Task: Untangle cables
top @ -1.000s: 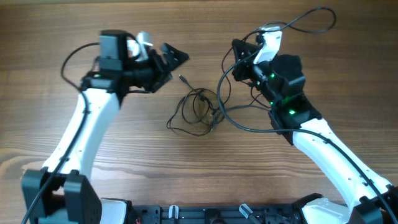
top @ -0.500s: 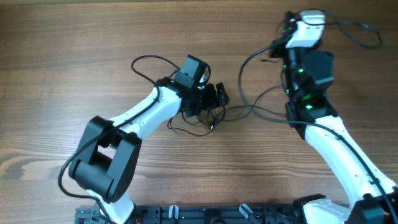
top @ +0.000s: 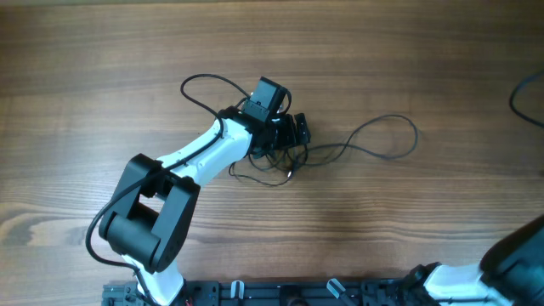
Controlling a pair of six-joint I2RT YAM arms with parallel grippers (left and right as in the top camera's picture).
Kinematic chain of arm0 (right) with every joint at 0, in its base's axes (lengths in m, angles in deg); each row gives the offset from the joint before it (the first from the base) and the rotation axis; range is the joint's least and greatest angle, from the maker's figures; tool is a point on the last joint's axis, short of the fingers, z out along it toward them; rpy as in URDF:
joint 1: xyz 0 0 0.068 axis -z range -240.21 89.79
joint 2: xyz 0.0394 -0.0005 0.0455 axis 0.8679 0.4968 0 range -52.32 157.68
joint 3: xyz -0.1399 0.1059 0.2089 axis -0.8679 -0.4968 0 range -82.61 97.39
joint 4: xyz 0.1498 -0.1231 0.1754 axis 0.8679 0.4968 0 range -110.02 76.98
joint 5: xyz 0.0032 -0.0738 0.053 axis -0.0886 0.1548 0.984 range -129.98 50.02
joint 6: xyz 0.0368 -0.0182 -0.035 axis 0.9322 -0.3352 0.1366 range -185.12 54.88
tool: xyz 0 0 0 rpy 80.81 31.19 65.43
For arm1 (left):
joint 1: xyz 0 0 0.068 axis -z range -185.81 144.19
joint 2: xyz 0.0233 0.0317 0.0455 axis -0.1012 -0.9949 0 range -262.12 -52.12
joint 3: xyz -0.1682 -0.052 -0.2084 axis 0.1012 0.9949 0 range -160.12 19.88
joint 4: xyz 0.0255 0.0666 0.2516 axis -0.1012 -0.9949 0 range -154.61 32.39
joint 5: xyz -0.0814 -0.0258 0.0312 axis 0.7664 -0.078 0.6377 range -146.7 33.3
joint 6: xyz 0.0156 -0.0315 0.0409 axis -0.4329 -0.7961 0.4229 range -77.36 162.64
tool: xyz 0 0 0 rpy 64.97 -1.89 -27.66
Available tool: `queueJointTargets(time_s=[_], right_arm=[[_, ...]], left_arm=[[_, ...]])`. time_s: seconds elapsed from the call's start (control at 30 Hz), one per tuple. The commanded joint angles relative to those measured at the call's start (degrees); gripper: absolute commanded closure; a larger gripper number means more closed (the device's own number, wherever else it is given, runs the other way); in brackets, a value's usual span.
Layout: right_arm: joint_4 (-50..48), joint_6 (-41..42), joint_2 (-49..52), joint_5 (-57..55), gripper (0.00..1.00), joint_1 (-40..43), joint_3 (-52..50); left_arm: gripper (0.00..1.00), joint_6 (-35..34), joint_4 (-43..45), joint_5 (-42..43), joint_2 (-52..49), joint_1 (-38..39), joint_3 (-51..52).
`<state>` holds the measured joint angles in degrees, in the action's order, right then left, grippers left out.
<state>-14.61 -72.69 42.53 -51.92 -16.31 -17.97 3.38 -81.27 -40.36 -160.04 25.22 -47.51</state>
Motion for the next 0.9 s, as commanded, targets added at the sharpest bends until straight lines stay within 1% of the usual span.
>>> queueJointTargets(time_s=[0.0,0.1,0.3,0.33,0.37,0.4,0.43,0.53,0.7,0.73,0.77,0.87], right_arm=[[6.6,1.6,10.1,2.6,0.96,3.9,0.4],[10.6,1.7,14.4,3.3,0.96,4.9,0.4],[12.2,2.2,14.1,4.1,0.95,4.8,2.8],[12.3,2.2,14.0,4.1,0.87,4.8,3.0],[12.2,2.2,13.8,4.1,0.72,4.8,3.0],[12.2,2.2,13.8,4.1,0.62,4.8,3.0],[12.0,2.2,13.8,4.1,0.54,4.8,3.0],[11.7,2.2,13.2,4.1,0.00,4.8,3.0],[11.7,2.3,10.3,4.1,0.00,4.8,3.0],[12.2,4.9,9.2,3.4,0.00,4.8,3.0],[12.6,9.2,8.1,1.4,0.00,4.8,3.0],[16.7,25.2,2.6,-4.0,0.00,4.8,3.0]], left_arm=[[0.00,1.1,-0.3,-0.8,-0.6,0.1,-0.1],[0.00,1.1,-0.4,-0.8,-0.6,0.1,-0.1],[0.00,1.1,-0.4,-0.8,-0.6,0.1,-0.1],[0.00,1.1,-0.4,-0.8,-0.6,0.1,-0.1],[0.00,1.1,-0.4,-0.8,-0.6,0.1,-0.1],[0.00,1.1,-0.4,-0.8,-0.6,0.1,-0.1],[0.00,1.1,-0.4,-0.8,-0.6,0.1,-0.1],[0.00,1.1,-0.4,-0.8,-0.6,0.1,-0.1],[0.00,1.1,-0.4,-0.8,-0.6,0.1,-0.1],[0.00,1.1,-0.4,-0.8,-0.6,0.1,-0.1],[0.00,1.1,-0.4,-0.8,-0.6,0.1,-0.1],[0.00,1.1,-0.4,-0.8,-0.6,0.1,-0.1]])
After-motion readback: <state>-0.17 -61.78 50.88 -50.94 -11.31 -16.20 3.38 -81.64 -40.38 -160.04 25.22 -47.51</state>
